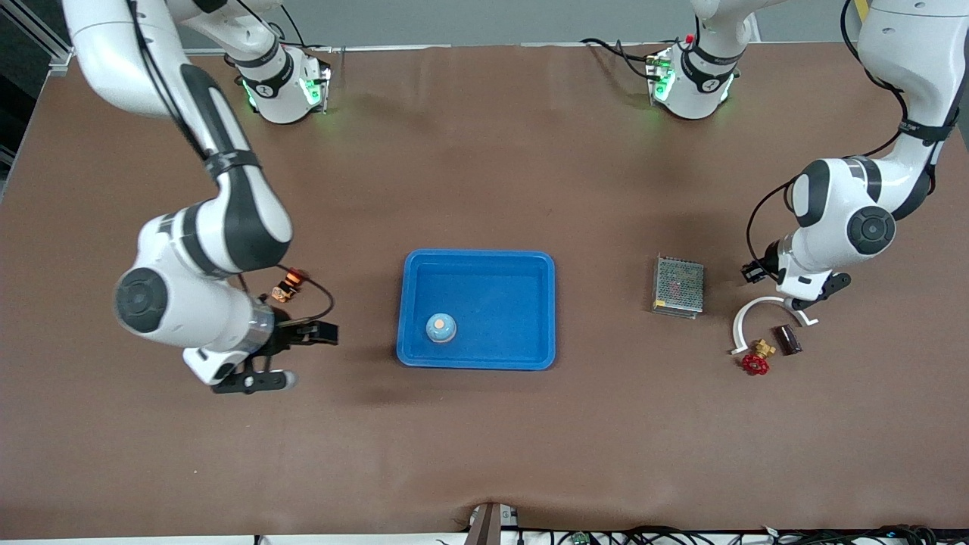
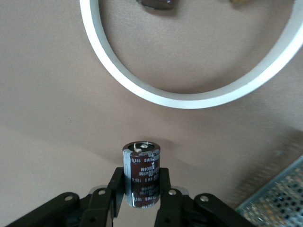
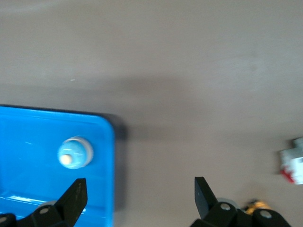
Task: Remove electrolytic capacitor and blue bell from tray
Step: 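Place the capacitor by the power supply while the right gripper returns to the tray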
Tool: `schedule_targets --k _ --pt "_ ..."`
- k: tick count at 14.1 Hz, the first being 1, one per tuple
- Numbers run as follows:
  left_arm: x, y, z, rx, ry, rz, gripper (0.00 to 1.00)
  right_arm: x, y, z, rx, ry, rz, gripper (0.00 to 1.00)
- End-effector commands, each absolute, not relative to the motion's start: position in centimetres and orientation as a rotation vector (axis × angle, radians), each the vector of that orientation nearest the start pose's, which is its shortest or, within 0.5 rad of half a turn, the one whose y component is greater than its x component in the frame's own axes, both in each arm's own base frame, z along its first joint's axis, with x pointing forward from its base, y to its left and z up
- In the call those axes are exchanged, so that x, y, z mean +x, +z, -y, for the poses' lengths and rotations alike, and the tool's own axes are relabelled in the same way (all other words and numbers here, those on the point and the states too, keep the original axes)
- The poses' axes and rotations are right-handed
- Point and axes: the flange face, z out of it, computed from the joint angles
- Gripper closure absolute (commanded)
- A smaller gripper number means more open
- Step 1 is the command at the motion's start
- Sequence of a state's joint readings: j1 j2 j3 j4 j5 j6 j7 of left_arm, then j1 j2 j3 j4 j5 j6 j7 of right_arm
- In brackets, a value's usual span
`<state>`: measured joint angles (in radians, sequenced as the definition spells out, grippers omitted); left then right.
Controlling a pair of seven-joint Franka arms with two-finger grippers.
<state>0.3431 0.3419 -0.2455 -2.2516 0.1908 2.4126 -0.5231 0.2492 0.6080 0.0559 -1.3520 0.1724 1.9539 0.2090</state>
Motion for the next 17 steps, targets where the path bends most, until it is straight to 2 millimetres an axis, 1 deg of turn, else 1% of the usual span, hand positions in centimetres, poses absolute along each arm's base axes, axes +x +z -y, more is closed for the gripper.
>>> schedule_targets --k 1,2,3,4,5,7,9,10,11,12,14,17 --pt "51.6 19.8 -4.9 -2.986 0.211 0.693 0.87 67.7 38.1 -25.6 -2.950 0.034 -0.084 0.00" --pt "51.9 20.0 -4.9 -2.984 0.203 0.704 0.46 67.2 38.0 -27.4 -2.950 0.020 -0.125 0.00" --pt "52.0 20.2 -4.8 -2.983 0.196 0.709 0.00 66.8 37.7 -28.9 -2.951 0.006 -0.151 0.00" --pt "52.2 20.5 -4.7 -2.983 0.186 0.710 0.00 66.5 37.6 -30.2 -2.954 -0.020 -0.159 0.00" --pt "52.4 21.1 -4.8 -2.983 0.169 0.714 0.00 66.4 37.0 -31.0 -2.957 -0.040 -0.182 0.00" --pt "53.7 23.0 -4.6 -2.983 0.121 0.712 0.00 66.0 35.7 -32.8 -2.965 -0.068 -0.222 0.00" --pt "56.0 26.0 -3.8 -2.997 0.036 0.697 0.00 65.3 33.7 -35.0 -2.981 -0.089 -0.237 0.00" --pt "57.4 27.7 -3.5 -2.997 0.027 0.688 0.00 65.0 32.6 -35.9 -3.003 -0.108 -0.232 0.00" --pt "58.8 29.5 -3.6 -2.994 0.022 0.692 0.00 64.9 31.7 -36.3 -3.019 -0.139 -0.242 0.00" --pt "59.9 31.3 -3.2 -2.997 0.012 0.679 0.00 64.6 30.5 -37.0 -3.023 -0.146 -0.263 0.00" --pt "61.6 34.5 -2.8 -2.994 0.005 0.664 0.00 63.8 28.6 -38.5 -3.024 -0.136 -0.271 0.00" --pt "63.0 38.8 -1.4 -3.003 -0.025 0.633 0.00 63.4 26.6 -39.1 -3.039 -0.106 -0.259 0.00"
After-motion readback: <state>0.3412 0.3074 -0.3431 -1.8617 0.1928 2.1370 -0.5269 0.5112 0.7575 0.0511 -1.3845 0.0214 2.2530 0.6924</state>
